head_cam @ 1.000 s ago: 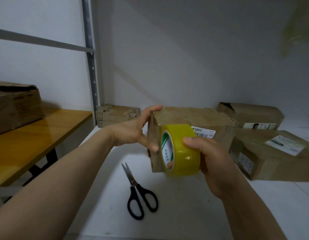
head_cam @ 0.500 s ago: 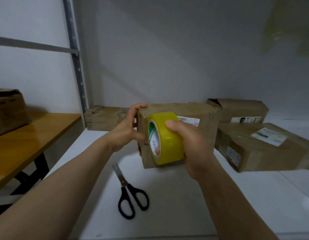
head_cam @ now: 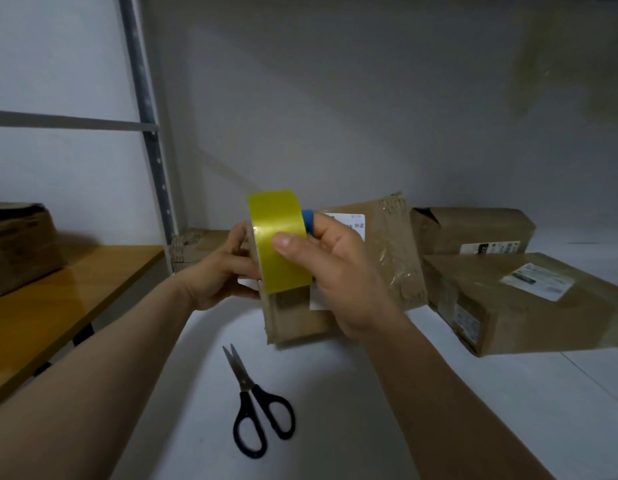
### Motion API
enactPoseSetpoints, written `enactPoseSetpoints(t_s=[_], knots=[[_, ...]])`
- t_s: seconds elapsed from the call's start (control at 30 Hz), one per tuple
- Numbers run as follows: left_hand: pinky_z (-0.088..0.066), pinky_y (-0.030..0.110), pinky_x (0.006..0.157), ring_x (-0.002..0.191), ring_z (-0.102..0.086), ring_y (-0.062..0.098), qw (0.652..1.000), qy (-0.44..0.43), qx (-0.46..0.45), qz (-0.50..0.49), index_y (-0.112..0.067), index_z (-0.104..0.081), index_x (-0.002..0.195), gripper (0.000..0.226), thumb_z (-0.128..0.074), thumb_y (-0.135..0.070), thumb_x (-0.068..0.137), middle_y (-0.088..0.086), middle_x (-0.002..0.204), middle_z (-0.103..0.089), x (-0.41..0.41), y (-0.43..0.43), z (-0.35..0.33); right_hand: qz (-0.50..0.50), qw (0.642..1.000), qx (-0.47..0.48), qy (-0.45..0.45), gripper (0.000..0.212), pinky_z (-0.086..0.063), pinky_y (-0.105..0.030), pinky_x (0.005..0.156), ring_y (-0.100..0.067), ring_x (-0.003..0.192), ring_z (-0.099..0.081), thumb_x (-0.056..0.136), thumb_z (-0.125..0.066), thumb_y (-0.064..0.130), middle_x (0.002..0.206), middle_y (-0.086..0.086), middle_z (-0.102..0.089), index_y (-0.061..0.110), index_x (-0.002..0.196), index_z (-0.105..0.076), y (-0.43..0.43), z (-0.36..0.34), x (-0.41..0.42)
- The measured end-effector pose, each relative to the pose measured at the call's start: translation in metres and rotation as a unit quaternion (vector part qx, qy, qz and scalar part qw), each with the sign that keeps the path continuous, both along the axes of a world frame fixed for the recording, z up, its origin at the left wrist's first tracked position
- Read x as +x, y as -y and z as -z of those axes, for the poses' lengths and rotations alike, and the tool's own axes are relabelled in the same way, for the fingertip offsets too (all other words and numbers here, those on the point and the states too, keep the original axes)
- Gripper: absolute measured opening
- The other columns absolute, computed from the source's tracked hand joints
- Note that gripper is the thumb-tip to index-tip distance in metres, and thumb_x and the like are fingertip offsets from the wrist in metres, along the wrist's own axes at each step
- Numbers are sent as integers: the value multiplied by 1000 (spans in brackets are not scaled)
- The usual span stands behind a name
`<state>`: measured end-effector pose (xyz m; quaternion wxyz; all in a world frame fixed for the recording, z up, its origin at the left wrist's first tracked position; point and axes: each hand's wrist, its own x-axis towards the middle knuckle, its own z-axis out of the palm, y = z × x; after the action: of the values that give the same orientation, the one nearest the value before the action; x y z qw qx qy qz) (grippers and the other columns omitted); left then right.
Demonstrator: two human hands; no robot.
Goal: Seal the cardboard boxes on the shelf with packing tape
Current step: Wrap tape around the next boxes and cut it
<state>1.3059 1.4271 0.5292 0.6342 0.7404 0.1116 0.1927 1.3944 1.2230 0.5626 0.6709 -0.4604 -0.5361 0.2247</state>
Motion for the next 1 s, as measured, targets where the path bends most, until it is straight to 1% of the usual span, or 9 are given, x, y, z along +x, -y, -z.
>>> enactPoseSetpoints(t_s=[0.17,0.3,0.43,0.53,0.6,0.67,0.73,0.87,1.0], knots=[[-60,47,73,98,-71,36,998,-58,0,24,-36,-43,141,91,-82,-33,59,20,123,-63,6,6,-15,53,997,28,-52,12,-57,-32,68,-16,73,-69,96,-66,24,80,-3,-73,13,94,-71,0,-24,16],[-57,59,82,104,-70,43,986,-156,-39,34,-29,-52,137,74,-79,-45,70,23,133,-56,18,9,-18,79,992,28,-92,33,-59,-39,76,-23,76,-71,98,-63,35,81,-8,-74,2,97,-70,-12,-36,34],[-47,69,98,108,-65,53,966,-240,-90,32,-28,-46,141,84,-78,-55,68,27,141,-50,21,10,-9,68,988,-18,-137,19,-57,-51,94,-29,95,-72,97,-65,23,100,-14,-76,8,108,-70,-35,-14,52],[-32,60,115,143,-40,39,979,-196,-28,-41,-30,-34,153,87,-74,-52,80,9,162,-28,23,13,-9,90,986,-34,-137,27,-53,-52,101,-30,107,-70,97,-64,17,114,-16,-73,8,123,-64,-53,-1,60],[-20,47,123,152,-22,20,989,-148,13,-11,-33,-20,159,109,-84,-44,71,-7,165,-24,22,15,-14,91,984,-43,-145,30,-53,-53,100,-32,108,-69,98,-64,19,115,-15,-73,7,125,-63,-62,0,64],[-37,18,108,136,-42,-5,989,-121,80,34,-39,-17,155,111,-87,-30,69,-18,151,-41,19,21,-19,90,984,-56,-142,29,-56,-52,96,-32,106,-70,98,-64,21,113,-15,-74,7,123,-64,-69,0,66],[-42,6,92,126,-45,-16,983,-114,134,62,-42,-6,154,113,-86,-26,76,-24,145,-38,15,25,-17,91,985,-59,-137,28,-58,-48,91,-30,102,-72,97,-65,22,109,-15,-75,7,120,-66,-72,2,67],[-25,43,123,154,-12,14,958,-74,277,-2,-46,17,155,154,-93,-65,49,-17,166,-4,24,35,-2,88,984,-50,-145,25,-58,-39,82,-26,97,-72,96,-66,20,106,-14,-75,5,116,-67,-71,3,69],[-44,48,111,144,-39,23,980,-21,195,-25,-54,7,153,148,-98,-58,48,-4,159,-28,34,36,24,99,985,-57,-133,10,-58,-41,84,-23,86,-72,95,-67,16,91,-10,-76,8,100,-70,-71,0,64]])
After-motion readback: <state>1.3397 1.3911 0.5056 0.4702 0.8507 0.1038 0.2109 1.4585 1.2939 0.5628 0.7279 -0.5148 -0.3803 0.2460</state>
